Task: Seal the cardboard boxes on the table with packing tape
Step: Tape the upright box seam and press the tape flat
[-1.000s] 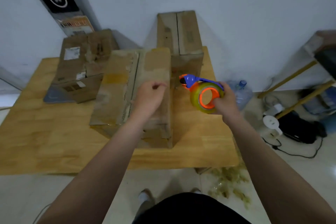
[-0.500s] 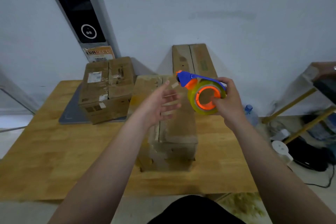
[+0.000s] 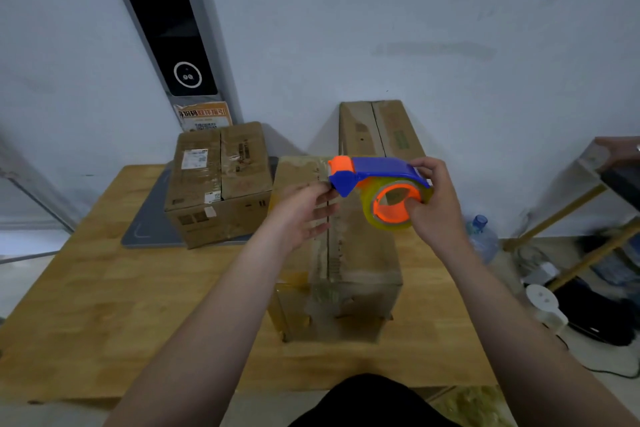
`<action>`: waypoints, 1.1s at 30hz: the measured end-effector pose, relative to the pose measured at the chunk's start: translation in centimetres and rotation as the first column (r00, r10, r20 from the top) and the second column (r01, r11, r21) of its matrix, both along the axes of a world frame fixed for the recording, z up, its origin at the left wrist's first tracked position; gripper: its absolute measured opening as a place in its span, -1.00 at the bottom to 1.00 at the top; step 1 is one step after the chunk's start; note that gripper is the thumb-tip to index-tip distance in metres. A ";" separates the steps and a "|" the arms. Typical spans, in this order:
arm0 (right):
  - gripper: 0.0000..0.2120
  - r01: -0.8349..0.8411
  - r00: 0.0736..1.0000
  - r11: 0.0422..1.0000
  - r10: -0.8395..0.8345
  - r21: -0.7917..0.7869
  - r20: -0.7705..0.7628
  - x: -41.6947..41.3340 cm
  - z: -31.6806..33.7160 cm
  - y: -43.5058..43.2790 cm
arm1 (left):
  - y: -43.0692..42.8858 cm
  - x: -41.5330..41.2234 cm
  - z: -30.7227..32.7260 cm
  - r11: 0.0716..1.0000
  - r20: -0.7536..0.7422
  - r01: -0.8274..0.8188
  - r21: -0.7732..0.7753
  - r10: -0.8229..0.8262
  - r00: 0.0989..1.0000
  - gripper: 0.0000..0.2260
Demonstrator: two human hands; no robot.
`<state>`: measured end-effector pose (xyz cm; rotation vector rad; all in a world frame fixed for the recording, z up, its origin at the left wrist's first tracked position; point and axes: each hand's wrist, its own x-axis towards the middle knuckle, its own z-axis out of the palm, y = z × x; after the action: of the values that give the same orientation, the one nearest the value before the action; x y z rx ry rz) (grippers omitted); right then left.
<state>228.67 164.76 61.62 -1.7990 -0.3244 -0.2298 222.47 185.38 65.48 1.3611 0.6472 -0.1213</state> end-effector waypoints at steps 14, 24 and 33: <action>-0.22 -0.101 0.956 0.942 0.181 -0.320 0.230 -1.1 -1.6 -0.2 | 2.1 -2.6 -2.7 0.958 0.074 -0.029 0.287 0.008 0.997 -0.76; -0.38 -0.055 0.898 0.878 0.253 -0.476 0.361 -2.8 -2.7 -1.2 | 4.4 -6.2 -4.0 0.892 0.161 -0.106 0.440 0.038 0.986 -0.77; -0.50 -0.024 0.897 0.885 0.225 -0.465 0.381 -4.5 -4.9 -3.5 | 8.7 -10.1 -7.3 0.847 0.073 -0.192 0.496 0.180 0.981 -0.75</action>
<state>224.12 161.28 56.74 -2.1675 -0.8682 -0.4904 212.35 194.08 58.19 1.7867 0.8231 0.2389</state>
